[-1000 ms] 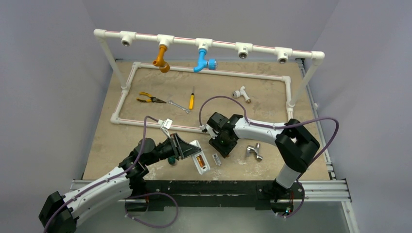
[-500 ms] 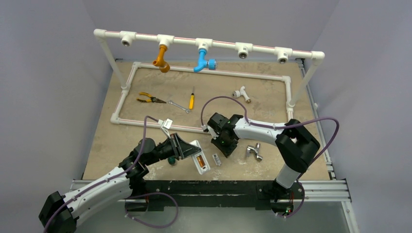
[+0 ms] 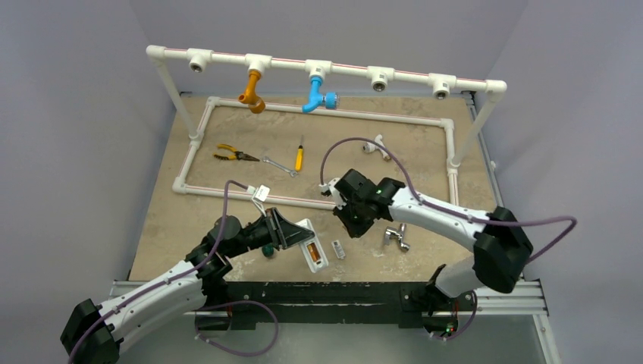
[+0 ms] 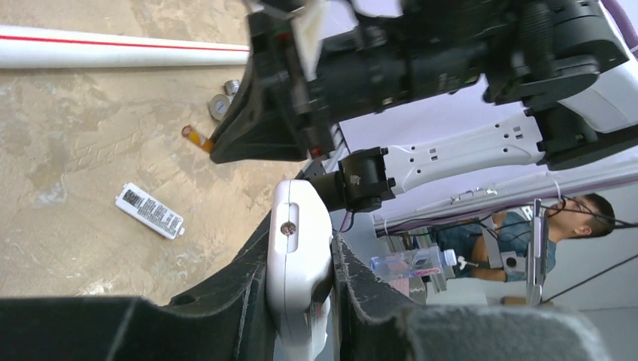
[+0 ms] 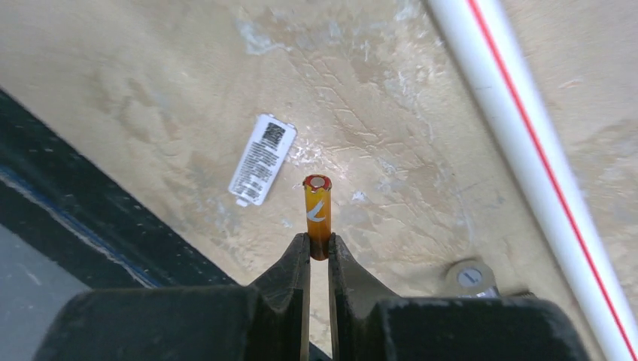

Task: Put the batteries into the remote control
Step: Adjust the battery at the center of the board.

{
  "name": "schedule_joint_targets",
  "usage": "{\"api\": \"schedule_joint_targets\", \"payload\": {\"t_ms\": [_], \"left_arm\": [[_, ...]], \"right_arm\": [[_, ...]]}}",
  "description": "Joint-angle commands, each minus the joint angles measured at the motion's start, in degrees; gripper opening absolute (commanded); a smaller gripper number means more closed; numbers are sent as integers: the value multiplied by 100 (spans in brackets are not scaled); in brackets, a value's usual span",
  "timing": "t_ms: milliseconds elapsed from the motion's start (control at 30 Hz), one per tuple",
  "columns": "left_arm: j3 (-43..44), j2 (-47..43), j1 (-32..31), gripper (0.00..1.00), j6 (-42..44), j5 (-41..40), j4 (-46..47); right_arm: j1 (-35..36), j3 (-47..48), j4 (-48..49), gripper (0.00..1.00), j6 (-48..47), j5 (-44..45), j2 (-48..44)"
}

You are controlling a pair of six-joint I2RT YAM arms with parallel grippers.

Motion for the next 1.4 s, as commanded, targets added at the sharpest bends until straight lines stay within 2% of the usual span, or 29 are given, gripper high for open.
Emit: {"api": "schedule_joint_targets", "payload": {"t_ms": [0, 300, 433, 533, 633, 800, 1067, 1233, 1367], "left_arm": [[235, -50, -22, 0, 377, 414, 880], [504, -307, -179, 0, 1377, 926, 1130], [639, -304, -623, 0, 1930, 806, 1063], [844, -207, -1082, 0, 2381, 523, 750], [944, -43, -1287, 0, 2523, 491, 728], [939, 6, -1380, 0, 2594, 445, 789], [1045, -112, -1412, 0, 2769, 198, 269], [1072, -196, -1412, 0, 2649, -308, -239], [1099, -271, -1412, 0, 2528, -559, -594]], "right_arm": [[28, -80, 209, 0, 161, 216, -1006], [41, -1281, 1409, 0, -5, -161, -2886], [37, -1867, 2235, 0, 255, -289, -3638], [45, -2151, 2671, 0, 388, -482, -3961], [43, -2229, 2772, 0, 421, -339, -4169], [43, -2374, 2939, 0, 366, -177, -4498], [45, -2730, 3356, 0, 414, -15, -5049], [40, -2577, 3084, 0, 849, 385, -4710], [46, -1853, 1645, 0, 1537, 916, -3604]]}}
